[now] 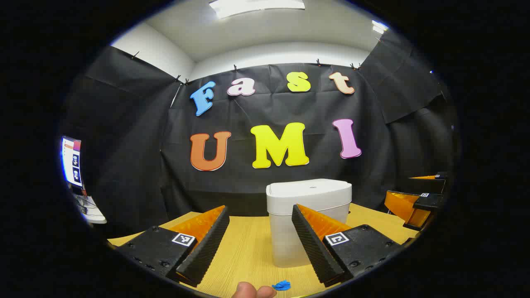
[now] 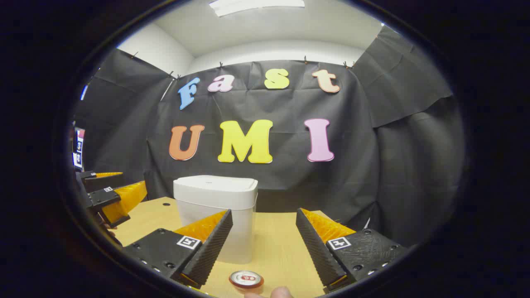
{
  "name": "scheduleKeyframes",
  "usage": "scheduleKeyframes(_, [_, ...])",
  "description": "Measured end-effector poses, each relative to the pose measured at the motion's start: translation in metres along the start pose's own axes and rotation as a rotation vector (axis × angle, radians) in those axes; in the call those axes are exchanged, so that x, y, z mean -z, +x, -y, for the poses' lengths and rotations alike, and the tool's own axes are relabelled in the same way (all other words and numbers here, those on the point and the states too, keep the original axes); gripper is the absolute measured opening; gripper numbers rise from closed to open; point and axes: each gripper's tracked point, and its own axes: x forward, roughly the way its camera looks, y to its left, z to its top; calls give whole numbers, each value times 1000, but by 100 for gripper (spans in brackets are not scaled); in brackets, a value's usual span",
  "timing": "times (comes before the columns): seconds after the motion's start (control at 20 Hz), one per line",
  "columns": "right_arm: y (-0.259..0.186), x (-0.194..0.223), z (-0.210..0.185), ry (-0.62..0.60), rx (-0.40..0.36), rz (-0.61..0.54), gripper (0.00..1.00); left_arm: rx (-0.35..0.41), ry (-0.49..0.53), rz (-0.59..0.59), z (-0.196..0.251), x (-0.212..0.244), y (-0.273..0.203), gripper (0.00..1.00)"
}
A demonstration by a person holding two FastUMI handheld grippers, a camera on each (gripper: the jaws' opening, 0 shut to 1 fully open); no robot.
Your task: Press the lid of the desktop garbage bin to open it, pick up the crumpled paper on the desktop and throw it into the bin, then pick up the pop can on the desktop and drop it into the bin, and finally close the garbage bin lid.
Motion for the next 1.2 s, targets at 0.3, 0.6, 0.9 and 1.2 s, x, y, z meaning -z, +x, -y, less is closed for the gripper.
scheduleKeyframes(0.3, [16, 1, -5, 5, -51, -8, 95, -16, -1, -2, 2, 1, 9, 98])
scheduleKeyframes(0.6, [45, -10, -25, 6, -149, 4, 95, -71, 15, 0, -6, -3, 32, 98])
scheduleKeyframes(0.9, [43, -15, -26, -6, -145, 1, 95, -58, -4, 7, -7, -2, 28, 98])
scheduleKeyframes(1.2, [36, -35, -48, 28, -197, -20, 95, -48, -17, -2, -19, 6, 13, 98])
